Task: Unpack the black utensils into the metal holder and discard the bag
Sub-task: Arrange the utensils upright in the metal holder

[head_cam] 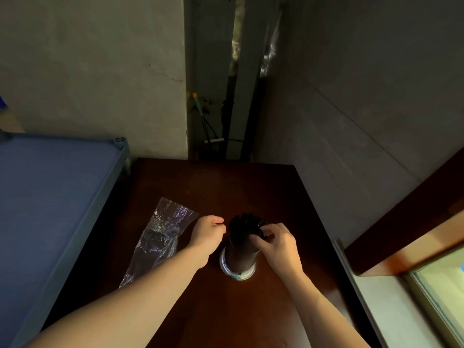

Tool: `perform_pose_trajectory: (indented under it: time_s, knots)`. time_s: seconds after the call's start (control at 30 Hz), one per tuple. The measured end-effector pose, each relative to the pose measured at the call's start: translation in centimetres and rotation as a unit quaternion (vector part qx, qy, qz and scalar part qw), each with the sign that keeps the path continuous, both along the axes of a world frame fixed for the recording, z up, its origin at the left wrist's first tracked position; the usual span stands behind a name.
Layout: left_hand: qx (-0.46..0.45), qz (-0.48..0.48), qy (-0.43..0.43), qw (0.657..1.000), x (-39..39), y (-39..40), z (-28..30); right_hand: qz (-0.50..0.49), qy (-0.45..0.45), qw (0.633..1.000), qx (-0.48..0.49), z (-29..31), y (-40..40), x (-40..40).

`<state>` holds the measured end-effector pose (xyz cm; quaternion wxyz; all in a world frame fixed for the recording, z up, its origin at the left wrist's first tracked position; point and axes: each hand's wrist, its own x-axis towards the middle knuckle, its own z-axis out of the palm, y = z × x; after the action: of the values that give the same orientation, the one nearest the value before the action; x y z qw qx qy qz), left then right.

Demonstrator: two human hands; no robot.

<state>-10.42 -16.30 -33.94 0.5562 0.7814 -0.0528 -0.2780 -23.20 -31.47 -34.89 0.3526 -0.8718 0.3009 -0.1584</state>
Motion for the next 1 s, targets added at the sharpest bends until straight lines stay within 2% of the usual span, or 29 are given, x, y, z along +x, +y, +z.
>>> perform_pose_trajectory:
  time_s: [0.1,0.17,0.3,0.57,0.73,1.0]
  knots:
    - [0.021,-0.039,-0.02,0.999,-0.1,-0.3,0.0,-0.081,-0.081,0.993,-0.007,0.1,-0.8,-0.8]
    - [0.03,-0.052,-0.039,0.997,-0.2,-0.5,-0.1,-0.115,-0.073,0.991,0.007,-0.1,-2.0,-0.9]
    - [0.047,-0.065,-0.074,0.994,-0.7,-0.7,-0.2,-0.069,0.022,0.995,0.064,-1.1,-3.9,-0.2]
    - [0.061,-0.076,-0.096,0.991,-1.3,-0.9,-0.2,-0.001,0.073,0.995,0.075,-1.3,-5.0,3.1]
    - [0.067,-0.075,-0.098,0.99,-1.5,-0.9,-0.4,0.038,0.076,0.994,0.066,-1.6,-4.9,4.1]
    - [0.08,-0.068,-0.099,0.99,-1.2,-0.8,0.0,0.042,0.033,0.998,0.04,-1.2,-5.0,3.9]
